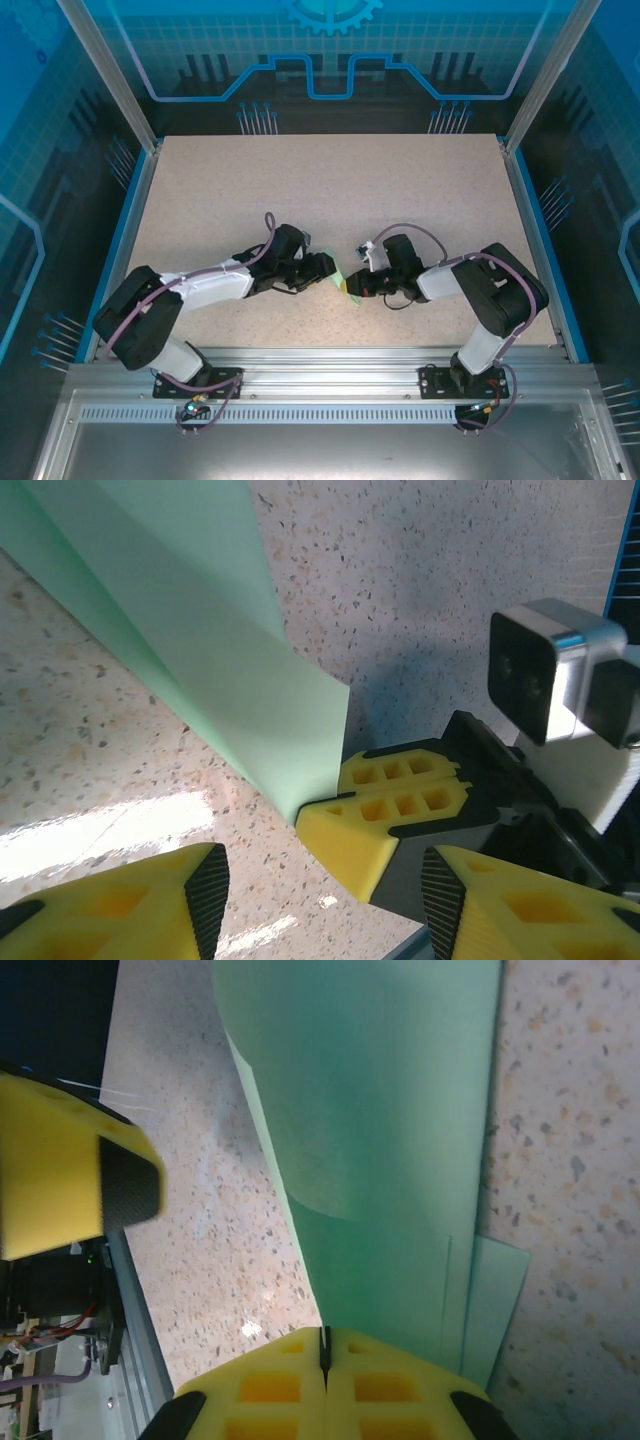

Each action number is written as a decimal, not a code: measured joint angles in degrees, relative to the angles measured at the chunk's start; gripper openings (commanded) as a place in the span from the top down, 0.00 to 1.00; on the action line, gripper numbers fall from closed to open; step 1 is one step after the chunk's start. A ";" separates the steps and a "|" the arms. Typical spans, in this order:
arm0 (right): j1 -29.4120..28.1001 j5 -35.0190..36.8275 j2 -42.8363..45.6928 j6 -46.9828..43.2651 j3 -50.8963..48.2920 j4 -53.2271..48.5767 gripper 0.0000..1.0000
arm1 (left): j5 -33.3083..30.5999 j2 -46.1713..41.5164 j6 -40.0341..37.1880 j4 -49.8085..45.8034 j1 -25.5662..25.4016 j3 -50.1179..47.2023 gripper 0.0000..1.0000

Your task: Fold a paper plane with a square sheet of paper (pick it up from the middle)

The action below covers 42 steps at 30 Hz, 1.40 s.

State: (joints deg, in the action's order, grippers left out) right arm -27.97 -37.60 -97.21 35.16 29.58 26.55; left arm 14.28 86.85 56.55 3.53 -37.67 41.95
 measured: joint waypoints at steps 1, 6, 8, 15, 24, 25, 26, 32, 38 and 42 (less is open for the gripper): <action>0.00 -0.33 0.00 0.02 0.17 0.00 0.99 | 0.20 0.57 0.00 0.55 0.00 0.04 0.43; 0.00 -0.83 0.13 -0.07 0.94 -0.85 0.96 | 0.81 4.42 0.07 3.56 0.00 1.84 0.45; 0.00 -0.85 0.13 -0.22 1.14 -1.36 0.96 | 1.05 6.05 0.26 5.09 0.00 2.56 0.45; 0.00 -0.83 0.13 -0.24 1.29 -2.12 0.94 | 1.07 8.94 0.46 7.54 0.00 3.69 0.45; 0.00 -0.46 0.22 -1.20 1.29 -3.63 0.77 | 1.05 11.87 0.48 8.83 0.00 4.50 0.46; 0.02 -0.26 0.46 -1.38 1.29 -4.20 0.76 | 1.05 12.02 0.46 8.85 0.00 4.50 0.46; 0.02 -0.09 0.81 -1.64 1.29 -4.90 0.76 | 1.05 12.13 0.46 8.85 0.00 4.50 0.46; 0.02 0.74 2.89 -2.97 1.29 -7.67 0.77 | 1.05 12.59 0.44 8.83 0.00 4.52 0.47; 0.02 1.62 3.17 -4.13 1.27 -10.29 0.81 | 1.05 12.76 0.42 8.79 0.00 5.14 0.47; 0.02 2.40 3.37 -4.70 1.25 -11.21 0.88 | 1.05 12.98 0.33 8.79 0.00 5.64 0.47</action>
State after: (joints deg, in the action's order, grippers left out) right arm -27.94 -35.20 -93.84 30.46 30.83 15.33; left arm 15.33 99.83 56.88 12.32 -37.67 47.59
